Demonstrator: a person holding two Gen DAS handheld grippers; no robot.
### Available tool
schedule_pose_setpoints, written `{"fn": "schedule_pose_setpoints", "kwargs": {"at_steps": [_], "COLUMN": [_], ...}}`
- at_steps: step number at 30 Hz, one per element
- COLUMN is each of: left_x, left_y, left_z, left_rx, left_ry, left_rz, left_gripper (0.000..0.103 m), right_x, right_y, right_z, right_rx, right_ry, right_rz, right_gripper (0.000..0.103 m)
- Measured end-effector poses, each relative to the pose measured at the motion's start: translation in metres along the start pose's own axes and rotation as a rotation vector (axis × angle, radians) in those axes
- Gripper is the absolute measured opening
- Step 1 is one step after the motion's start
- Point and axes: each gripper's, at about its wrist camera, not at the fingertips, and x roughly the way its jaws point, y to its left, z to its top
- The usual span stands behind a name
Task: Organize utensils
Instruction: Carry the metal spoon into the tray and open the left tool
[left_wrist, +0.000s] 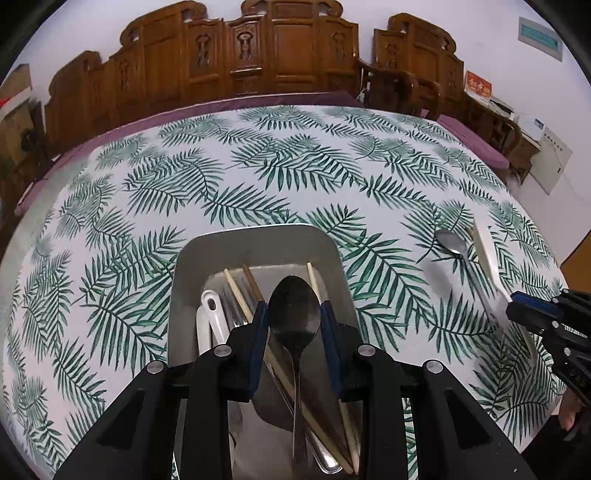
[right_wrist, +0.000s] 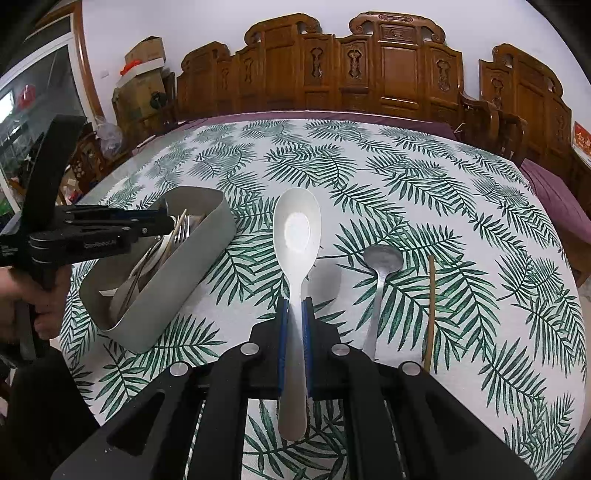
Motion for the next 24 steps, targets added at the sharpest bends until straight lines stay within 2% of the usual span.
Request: {"fn": "schedule_pose_setpoints", "kwargs": {"at_steps": [2,4,8,10,15,24], "left_x": [0.003,0.003,-0.007,-0.015,-0.04,-0.074], "left_y": [0.0,0.001,0.005,0.007,0.012,0.031], "left_z": [0.0,0.0,-0.007,-0.012,-0.027,-0.051], "left_rx": [0.002,0.001,-0.002,-0.001,0.003,-0.058], "left_ry": [0.018,0.022,0.01,0.0,-0.04,-0.067], "left_rz": [0.003,0.011,0.008,0.006,0.006,-0.053], "left_gripper": [0.027,0.036,0.038,0.043,0.048,0.056], "right_x": [0.001,0.001,0.001,0.002,0.003,0.006], "right_y": [0.001,0.001,0.001,0.003,0.012,0.038], "right_z": [0.0,0.0,0.0,0.0,0.001,0.012], "right_rx": [-0.001,0.0,-0.001,-0.004,-0.02,-0.061], "right_ry": [0.001,0.002,0.001,0.001,0.001,0.013], "right_rz": [0.001,0.001,0.0,0.0,-0.002,0.02], "right_gripper": [0.009,0.009,0.009,0.009,0.009,0.009]}}
